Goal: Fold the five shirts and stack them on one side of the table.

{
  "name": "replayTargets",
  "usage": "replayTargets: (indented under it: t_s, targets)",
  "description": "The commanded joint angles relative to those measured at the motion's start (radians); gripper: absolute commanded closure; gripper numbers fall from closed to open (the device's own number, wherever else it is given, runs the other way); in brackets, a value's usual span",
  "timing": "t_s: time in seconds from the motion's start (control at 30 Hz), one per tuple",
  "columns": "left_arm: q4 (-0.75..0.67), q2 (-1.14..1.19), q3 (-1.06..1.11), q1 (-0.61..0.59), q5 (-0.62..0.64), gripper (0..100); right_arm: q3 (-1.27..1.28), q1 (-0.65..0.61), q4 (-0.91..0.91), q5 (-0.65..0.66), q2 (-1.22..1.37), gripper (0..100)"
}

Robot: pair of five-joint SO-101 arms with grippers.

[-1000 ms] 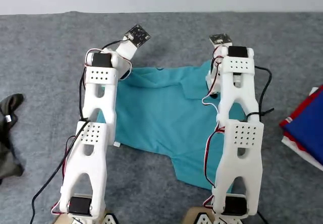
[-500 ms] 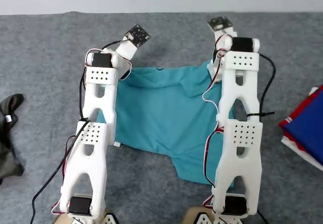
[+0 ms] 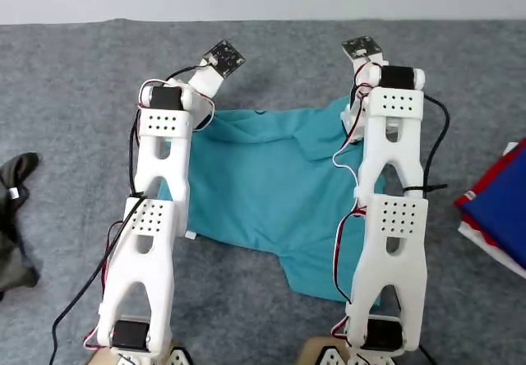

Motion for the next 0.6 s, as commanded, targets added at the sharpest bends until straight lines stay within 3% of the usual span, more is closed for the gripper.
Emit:
replayTargets:
  t_s: [0.0,0.27,0.57]
  targets:
    - [0.008,-0.011,-0.05,-0.005,-0.002,99,-0.034,0.008,0.012,-0.006,-0.021,93.0]
    - [0.008,-0.011,-0.05,-0.005,-0.002,99,-0.107,0.007,0.038,0.026,-0.022,99.1]
    - [0.008,-0.009,-0.05,-0.005,-0.002,99,-0.229,0.013,0.074,0.095,-0.022,98.7]
